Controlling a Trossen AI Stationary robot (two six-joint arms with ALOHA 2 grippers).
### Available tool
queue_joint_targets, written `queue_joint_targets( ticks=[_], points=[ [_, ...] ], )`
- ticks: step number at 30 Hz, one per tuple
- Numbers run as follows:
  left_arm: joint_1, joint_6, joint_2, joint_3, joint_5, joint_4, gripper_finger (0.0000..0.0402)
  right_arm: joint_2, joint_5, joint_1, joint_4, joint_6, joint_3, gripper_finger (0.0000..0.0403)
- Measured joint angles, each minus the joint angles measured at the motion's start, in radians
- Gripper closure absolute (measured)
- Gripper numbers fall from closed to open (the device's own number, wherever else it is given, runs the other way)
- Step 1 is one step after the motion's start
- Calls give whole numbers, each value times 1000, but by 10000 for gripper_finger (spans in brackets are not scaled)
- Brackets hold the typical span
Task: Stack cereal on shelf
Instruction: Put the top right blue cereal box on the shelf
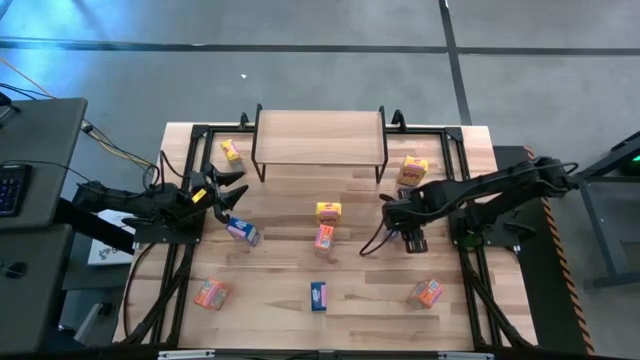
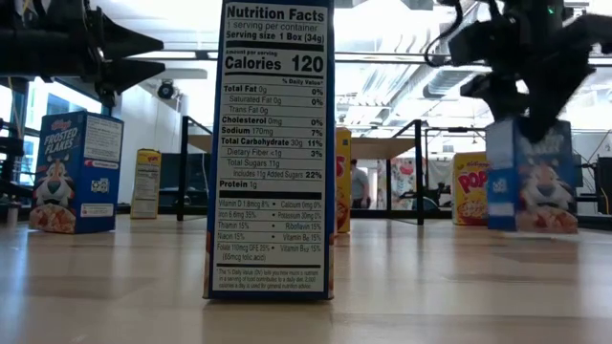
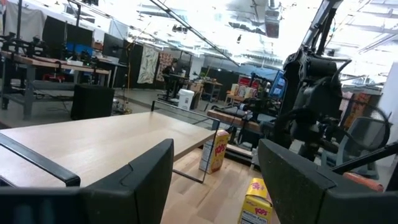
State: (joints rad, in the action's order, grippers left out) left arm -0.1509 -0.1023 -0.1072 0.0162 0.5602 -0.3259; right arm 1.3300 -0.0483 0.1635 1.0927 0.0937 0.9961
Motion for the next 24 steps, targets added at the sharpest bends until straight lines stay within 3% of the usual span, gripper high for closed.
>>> queue_joint_targets(
  ticks=[10, 17, 24],
  points=[
    [0, 1, 0, 0, 0, 36, 176, 0, -7, -23, 23, 41, 191, 215],
    [0, 1, 0, 0, 0, 57, 176, 0, -12, -112, 28, 31, 335, 215],
    [0, 1, 0, 0, 0, 62, 176, 0, -89, -220, 26, -89, 490, 215]
  ],
)
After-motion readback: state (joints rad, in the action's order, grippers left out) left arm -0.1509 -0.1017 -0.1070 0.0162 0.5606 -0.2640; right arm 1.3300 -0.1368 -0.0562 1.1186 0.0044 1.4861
